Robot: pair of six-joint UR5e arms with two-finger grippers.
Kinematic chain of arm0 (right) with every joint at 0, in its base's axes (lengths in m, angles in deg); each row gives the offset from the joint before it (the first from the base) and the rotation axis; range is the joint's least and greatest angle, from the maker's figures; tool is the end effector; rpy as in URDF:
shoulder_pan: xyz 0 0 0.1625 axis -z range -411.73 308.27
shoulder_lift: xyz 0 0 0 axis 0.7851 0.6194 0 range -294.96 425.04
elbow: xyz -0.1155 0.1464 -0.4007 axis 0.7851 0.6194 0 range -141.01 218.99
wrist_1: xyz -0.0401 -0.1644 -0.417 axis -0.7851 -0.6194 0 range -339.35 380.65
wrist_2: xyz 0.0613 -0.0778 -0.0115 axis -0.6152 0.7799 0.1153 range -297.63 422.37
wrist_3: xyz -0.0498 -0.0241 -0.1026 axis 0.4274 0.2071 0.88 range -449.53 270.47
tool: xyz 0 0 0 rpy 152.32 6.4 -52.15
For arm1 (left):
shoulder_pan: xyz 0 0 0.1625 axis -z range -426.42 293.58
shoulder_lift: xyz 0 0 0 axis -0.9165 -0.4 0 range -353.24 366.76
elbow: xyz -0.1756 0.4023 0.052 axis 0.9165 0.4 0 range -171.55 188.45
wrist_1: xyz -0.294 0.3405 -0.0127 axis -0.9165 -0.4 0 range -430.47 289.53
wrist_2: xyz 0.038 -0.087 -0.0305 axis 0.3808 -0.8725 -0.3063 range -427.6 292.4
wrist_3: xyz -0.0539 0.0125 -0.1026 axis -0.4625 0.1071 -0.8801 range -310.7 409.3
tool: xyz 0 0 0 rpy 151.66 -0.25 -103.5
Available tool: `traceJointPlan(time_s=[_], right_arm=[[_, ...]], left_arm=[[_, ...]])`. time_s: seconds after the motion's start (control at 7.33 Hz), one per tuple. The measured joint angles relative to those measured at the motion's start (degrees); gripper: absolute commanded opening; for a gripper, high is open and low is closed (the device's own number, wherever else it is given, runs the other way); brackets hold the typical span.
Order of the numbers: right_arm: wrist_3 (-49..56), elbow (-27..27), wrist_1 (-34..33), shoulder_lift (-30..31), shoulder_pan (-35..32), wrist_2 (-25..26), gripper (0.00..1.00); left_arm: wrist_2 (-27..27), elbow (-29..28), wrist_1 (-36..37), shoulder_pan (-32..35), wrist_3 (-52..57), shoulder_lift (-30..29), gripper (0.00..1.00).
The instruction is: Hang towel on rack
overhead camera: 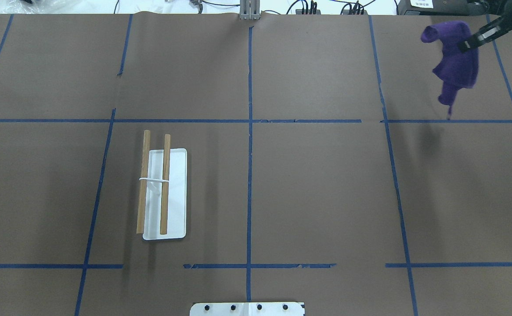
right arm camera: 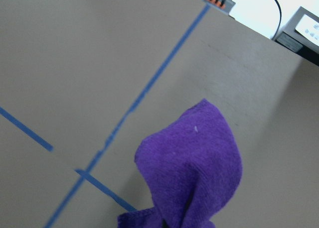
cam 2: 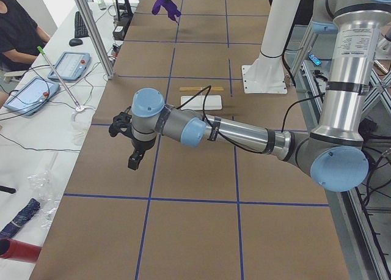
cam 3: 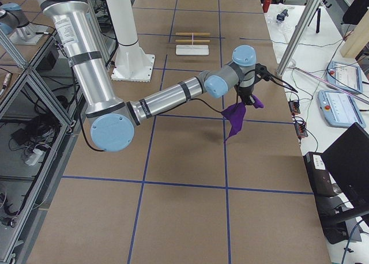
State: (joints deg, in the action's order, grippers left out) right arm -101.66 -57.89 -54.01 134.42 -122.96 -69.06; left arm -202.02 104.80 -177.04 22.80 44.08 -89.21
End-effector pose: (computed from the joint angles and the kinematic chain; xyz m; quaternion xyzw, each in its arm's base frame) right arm -0.1622 -0.6519 0.3739 0.2416 -0.4084 -0.1793 0.8618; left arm -0.0436 -0.5941 0.5352 0.2115 0.3776 0.0595 0.8995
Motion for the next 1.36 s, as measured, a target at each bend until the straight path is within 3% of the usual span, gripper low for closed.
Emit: traceJointPlan(time_s=[0.41, 0.82, 1.09, 1.36], right_arm=[[-22.3, -9.0, 0.2, -5.9, 11.5, 9.0, 0.0], [-37.6, -17.0, 0.2, -8.5, 26.9, 25.5, 0.0], [-42.4, -18.9, 0.1, -11.6, 35.9, 35.0, 0.0], [-43.2, -19.7, 0.1, -14.0, 39.6, 37.2, 0.0]], left_arm=[[-0.1, -0.3, -19.0, -6.3, -22.4, -0.6, 1.0], [0.0, -1.7, -36.2, -15.8, -51.3, -4.4, 1.0], [0.2, -1.6, -40.3, -21.3, -71.4, -10.9, 1.0], [0.8, -1.2, -41.3, -28.4, -87.0, -16.7, 1.0]])
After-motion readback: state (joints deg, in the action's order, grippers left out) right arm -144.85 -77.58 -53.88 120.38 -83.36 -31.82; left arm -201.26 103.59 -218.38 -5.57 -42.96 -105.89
